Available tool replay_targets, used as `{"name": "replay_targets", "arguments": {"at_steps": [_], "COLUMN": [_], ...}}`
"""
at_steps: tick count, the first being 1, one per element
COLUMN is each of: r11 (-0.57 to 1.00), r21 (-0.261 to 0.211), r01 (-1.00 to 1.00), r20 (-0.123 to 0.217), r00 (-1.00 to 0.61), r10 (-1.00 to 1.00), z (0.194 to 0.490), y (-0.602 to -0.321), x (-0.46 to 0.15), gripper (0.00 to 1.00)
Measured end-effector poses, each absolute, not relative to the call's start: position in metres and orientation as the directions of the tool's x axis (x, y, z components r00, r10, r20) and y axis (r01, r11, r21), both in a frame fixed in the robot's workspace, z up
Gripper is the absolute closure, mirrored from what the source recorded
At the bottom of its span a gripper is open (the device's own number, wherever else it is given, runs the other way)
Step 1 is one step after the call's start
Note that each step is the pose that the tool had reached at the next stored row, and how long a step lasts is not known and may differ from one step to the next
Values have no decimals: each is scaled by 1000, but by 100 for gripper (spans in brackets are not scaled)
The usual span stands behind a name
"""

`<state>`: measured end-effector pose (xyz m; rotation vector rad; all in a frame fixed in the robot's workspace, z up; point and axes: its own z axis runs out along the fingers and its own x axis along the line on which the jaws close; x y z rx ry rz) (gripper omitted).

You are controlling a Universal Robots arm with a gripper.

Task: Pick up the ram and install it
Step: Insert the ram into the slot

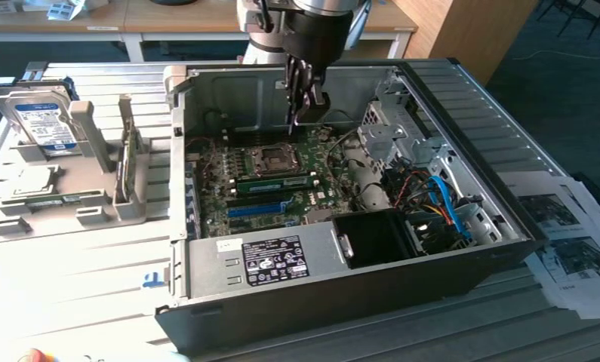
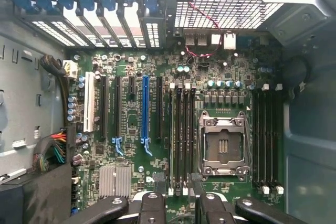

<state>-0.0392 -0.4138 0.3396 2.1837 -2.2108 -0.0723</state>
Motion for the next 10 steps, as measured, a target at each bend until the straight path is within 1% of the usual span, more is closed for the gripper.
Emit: {"name": "replay_targets", "arguments": {"at_steps": [10], "r11": [12], "r21": [56], "r01": [-998], "r20": [-9], "r00": [-13], "r10": [-1000], "z": [354], "y": [-414], "x": [-39], "gripper": [69]}}
